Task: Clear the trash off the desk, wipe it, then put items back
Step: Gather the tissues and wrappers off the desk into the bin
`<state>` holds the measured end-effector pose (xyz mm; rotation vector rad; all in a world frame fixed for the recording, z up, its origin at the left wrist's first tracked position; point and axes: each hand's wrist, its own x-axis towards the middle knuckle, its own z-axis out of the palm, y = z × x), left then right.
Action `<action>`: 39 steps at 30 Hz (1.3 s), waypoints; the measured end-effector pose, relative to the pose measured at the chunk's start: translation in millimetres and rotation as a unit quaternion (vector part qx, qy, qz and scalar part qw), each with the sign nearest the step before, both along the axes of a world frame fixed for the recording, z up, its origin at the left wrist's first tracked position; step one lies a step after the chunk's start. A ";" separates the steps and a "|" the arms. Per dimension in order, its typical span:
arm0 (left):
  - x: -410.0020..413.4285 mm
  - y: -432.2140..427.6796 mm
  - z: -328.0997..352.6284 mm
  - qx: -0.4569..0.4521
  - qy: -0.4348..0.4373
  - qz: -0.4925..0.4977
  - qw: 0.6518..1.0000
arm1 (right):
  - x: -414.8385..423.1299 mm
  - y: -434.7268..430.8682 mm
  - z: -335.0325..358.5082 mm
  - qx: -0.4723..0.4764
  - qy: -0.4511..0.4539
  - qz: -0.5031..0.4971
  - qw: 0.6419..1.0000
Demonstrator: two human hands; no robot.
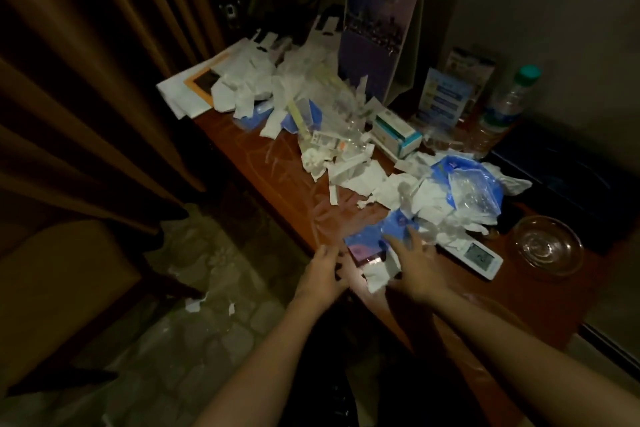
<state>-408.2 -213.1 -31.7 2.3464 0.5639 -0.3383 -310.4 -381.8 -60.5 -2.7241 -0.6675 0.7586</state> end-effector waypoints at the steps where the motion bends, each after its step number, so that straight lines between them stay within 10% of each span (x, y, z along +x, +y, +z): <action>1: 7.7 12.3 -3.5 0.001 0.003 -0.013 1.000 | 2.7 8.6 -3.6 -0.025 0.010 0.004 1.000; 6: 48.2 72.1 -21.2 0.014 0.019 -0.106 0.994 | 6.4 52.1 -14.5 -0.095 0.023 -0.039 0.994; 23: 167.9 105.4 -19.8 0.067 -0.022 -0.354 0.933 | 50.7 40.0 50.3 0.189 -0.090 -0.295 0.932; 39: 204.4 71.0 -8.1 0.091 -0.033 -0.343 0.934 | 145.6 -18.1 34.1 0.071 -0.013 -0.332 0.941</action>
